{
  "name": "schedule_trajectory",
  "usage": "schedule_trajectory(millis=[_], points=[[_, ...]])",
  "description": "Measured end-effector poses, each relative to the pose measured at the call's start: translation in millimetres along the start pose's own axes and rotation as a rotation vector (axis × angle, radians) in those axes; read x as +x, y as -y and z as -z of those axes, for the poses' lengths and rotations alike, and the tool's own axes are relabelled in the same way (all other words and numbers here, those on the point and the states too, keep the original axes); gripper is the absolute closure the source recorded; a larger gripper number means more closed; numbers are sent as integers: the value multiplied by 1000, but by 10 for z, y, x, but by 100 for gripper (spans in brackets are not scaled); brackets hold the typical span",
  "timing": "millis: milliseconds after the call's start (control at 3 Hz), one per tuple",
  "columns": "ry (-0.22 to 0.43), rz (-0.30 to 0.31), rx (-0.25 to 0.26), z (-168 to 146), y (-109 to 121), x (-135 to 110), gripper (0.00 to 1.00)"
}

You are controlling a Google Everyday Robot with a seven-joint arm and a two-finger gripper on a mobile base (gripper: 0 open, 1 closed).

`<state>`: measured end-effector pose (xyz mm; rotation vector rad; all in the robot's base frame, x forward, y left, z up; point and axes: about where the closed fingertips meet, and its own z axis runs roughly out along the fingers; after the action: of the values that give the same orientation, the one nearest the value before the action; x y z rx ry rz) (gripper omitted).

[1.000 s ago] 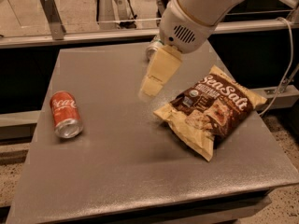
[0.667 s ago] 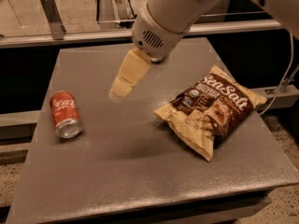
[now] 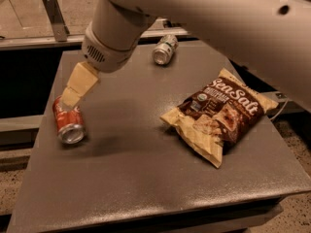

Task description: Place coke can upright

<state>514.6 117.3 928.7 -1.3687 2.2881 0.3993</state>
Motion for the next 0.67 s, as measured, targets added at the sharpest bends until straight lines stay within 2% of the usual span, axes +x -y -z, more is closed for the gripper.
schedule_trajectory(millis=[333, 667], points=[[-59, -77, 23, -293, -20, -158, 0], [-128, -166, 47, -513, -70, -210, 0]])
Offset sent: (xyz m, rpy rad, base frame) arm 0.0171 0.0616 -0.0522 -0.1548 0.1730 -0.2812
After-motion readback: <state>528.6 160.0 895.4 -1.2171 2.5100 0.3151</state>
